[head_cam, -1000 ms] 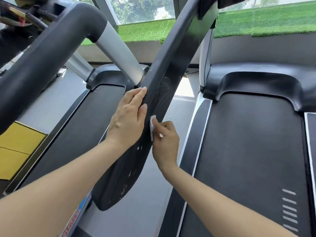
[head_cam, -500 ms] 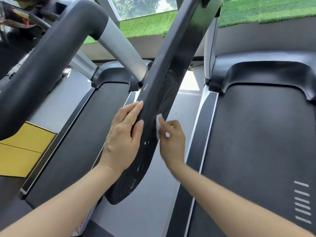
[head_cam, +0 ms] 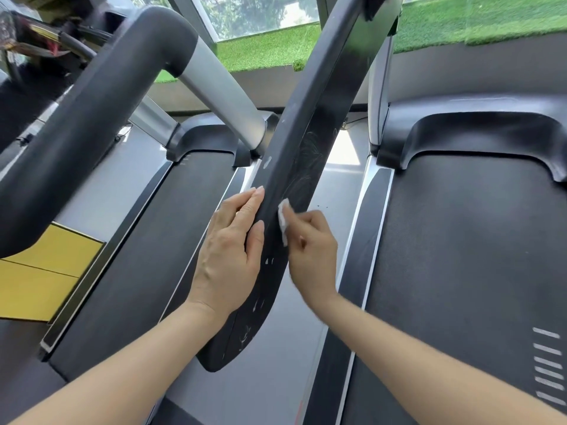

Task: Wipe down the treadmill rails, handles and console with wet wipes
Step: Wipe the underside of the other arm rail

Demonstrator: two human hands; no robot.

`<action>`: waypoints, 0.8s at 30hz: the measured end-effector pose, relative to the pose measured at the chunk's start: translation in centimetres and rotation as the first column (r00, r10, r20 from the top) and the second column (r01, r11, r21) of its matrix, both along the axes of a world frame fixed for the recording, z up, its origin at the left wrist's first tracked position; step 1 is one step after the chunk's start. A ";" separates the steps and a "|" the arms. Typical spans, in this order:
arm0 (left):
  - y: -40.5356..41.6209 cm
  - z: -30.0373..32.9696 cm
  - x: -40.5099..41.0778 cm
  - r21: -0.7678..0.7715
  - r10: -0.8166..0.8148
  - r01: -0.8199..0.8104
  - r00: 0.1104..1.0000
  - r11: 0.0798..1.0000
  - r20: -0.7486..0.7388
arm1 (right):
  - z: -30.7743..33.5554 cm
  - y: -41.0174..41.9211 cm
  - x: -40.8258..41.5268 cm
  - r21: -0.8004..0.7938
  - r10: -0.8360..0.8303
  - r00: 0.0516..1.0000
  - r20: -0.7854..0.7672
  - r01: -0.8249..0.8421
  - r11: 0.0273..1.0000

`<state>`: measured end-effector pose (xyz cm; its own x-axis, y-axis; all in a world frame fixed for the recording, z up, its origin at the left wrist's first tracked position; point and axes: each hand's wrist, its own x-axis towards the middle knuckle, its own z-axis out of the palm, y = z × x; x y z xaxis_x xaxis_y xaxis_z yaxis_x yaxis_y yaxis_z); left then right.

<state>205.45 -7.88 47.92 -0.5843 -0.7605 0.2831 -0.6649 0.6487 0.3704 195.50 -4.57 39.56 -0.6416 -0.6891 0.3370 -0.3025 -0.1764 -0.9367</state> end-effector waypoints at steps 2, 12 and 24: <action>0.1 0.0 0.0 0.000 0.002 -0.002 1.000 1.000 0.004 | 0.1 -2.5 -2.0 0.131 -0.083 0.992 0.092 0.071 0.989; 0.1 0.1 -0.1 0.006 0.003 -0.003 1.000 1.000 -0.006 | 0.5 1.2 1.4 -0.013 0.024 1.000 0.015 -0.024 1.000; 0.0 0.0 -0.1 -0.007 0.017 -0.017 1.000 1.000 0.022 | 0.6 2.2 2.3 -0.021 0.036 0.999 0.017 -0.036 0.999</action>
